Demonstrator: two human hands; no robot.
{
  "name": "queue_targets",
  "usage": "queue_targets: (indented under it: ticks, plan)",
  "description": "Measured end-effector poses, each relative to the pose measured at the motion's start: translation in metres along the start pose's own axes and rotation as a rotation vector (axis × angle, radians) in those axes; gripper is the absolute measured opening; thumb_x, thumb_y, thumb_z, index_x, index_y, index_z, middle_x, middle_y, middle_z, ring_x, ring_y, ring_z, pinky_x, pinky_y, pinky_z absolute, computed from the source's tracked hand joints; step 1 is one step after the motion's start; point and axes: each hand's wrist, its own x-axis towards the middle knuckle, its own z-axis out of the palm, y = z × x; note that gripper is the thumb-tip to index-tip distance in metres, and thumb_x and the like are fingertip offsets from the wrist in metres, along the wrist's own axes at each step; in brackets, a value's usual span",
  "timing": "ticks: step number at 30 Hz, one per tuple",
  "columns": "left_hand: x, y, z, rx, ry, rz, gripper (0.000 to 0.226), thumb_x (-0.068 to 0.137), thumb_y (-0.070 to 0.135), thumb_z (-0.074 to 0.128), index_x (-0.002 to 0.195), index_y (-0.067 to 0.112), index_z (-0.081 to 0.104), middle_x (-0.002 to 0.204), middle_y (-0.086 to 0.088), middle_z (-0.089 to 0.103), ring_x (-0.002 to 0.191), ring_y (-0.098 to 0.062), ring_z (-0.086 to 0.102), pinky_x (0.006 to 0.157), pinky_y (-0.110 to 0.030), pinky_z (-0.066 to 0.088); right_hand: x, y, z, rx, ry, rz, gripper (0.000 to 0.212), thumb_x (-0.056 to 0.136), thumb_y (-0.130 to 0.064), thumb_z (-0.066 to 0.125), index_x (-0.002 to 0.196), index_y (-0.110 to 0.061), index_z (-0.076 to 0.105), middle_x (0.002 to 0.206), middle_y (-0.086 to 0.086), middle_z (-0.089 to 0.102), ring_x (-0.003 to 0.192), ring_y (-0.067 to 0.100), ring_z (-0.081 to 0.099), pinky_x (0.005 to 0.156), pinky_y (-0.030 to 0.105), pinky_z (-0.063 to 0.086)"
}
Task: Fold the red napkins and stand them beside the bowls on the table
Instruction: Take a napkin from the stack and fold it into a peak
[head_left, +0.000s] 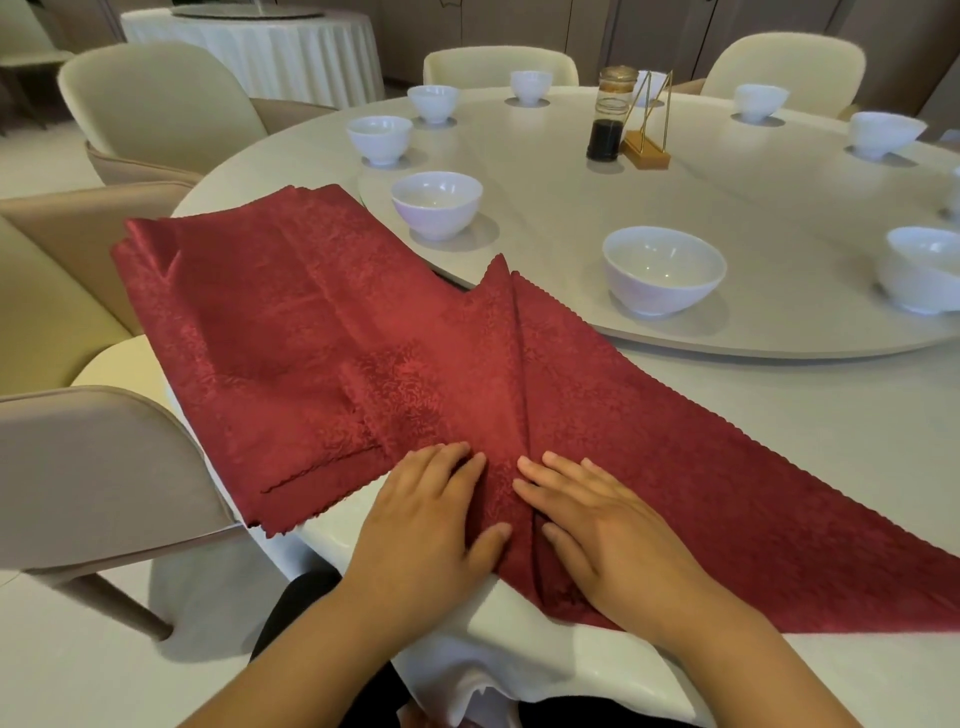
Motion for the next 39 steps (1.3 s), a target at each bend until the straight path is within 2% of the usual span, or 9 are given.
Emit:
queue_targets:
  ticks: [7,10,13,17,20,23,28,36,39]
  plan:
    - [-0.015,0.02,0.001,0.074,-0.131,-0.049,0.093,0.066,0.074,0.031,0.114,0.0,0.062,0.117,-0.014,0.063,0.109,-0.03,0.06,0.097,-0.037,0.025,0.001,-0.001,-0.001,-0.026,-0.005,-0.007,0.042,0.081,-0.025,0.037,0.112,-0.02,0.065,0.12,-0.005,0.063,0.113,0.013,0.058,0.102,0.027,0.024]
    - [-0.024,0.022,0.003,-0.07,-0.004,0.01,0.082,0.084,0.072,0.02,0.125,0.005,0.044,0.128,-0.011,0.055,0.123,-0.026,0.045,0.107,-0.033,0.018,0.001,-0.001,0.001,-0.014,0.003,-0.006,0.042,0.082,-0.025,0.037,0.115,-0.02,0.063,0.121,-0.005,0.062,0.115,0.012,0.056,0.102,0.024,0.03]
    - [-0.035,0.021,0.006,-0.291,0.22,0.188,0.051,0.091,0.057,0.035,0.119,0.016,0.048,0.123,0.003,0.049,0.116,-0.014,0.045,0.11,-0.025,0.022,0.001,0.0,-0.004,0.228,0.071,0.065,0.041,0.084,-0.024,0.041,0.118,-0.014,0.061,0.126,-0.004,0.056,0.119,0.009,0.046,0.105,0.02,0.028]
    - [-0.042,0.021,0.008,-0.333,0.307,0.356,0.023,0.094,0.046,0.042,0.098,0.027,0.055,0.099,0.014,0.055,0.092,-0.003,0.054,0.098,-0.012,0.034,-0.006,0.001,-0.024,0.34,0.181,0.081,0.039,0.088,-0.042,0.047,0.108,-0.014,0.066,0.118,-0.01,0.056,0.116,0.004,0.046,0.107,0.018,0.022]
    - [-0.039,0.021,0.008,-0.322,0.327,0.376,0.028,0.092,0.038,0.048,0.083,0.023,0.07,0.082,0.008,0.068,0.082,-0.003,0.055,0.083,-0.015,0.044,-0.023,-0.007,-0.033,0.176,0.09,-0.001,0.038,0.084,-0.045,0.046,0.097,-0.02,0.071,0.108,-0.009,0.067,0.106,0.004,0.055,0.094,0.018,0.039]
    - [-0.035,0.023,0.005,-0.274,0.33,0.391,0.027,0.084,0.031,0.055,0.069,0.018,0.074,0.073,0.007,0.068,0.077,-0.005,0.054,0.07,-0.017,0.045,-0.047,-0.014,-0.03,0.04,-0.07,-0.055,0.052,0.097,-0.049,0.02,0.108,-0.025,0.064,0.117,-0.009,0.063,0.112,0.004,0.051,0.097,0.017,0.037]
    - [-0.035,0.022,0.008,-0.265,0.343,0.41,0.045,0.094,0.035,0.043,0.067,0.016,0.074,0.071,0.006,0.068,0.077,-0.005,0.053,0.07,-0.016,0.043,-0.081,-0.006,-0.032,-0.192,-0.199,0.003,0.056,0.097,-0.052,0.013,0.132,-0.016,0.038,0.14,0.0,0.043,0.131,0.01,0.032,0.105,0.027,0.023]
    - [-0.035,0.022,0.008,-0.243,0.345,0.422,0.055,0.097,0.039,0.037,0.063,0.015,0.073,0.069,0.003,0.068,0.076,-0.005,0.051,0.067,-0.018,0.042,-0.115,0.044,-0.061,-0.189,-0.23,0.281,0.061,0.098,-0.049,0.013,0.13,-0.009,0.046,0.136,0.004,0.046,0.128,0.01,0.03,0.109,0.018,0.011]
    - [-0.035,0.023,0.006,-0.234,0.355,0.435,0.059,0.098,0.039,0.034,0.061,0.014,0.073,0.068,0.002,0.068,0.075,-0.007,0.05,0.066,-0.019,0.041,-0.133,0.071,-0.078,-0.07,-0.131,0.408,0.08,0.089,-0.067,0.009,0.131,-0.011,0.048,0.137,-0.003,0.039,0.129,0.0,0.023,0.109,0.013,0.013]
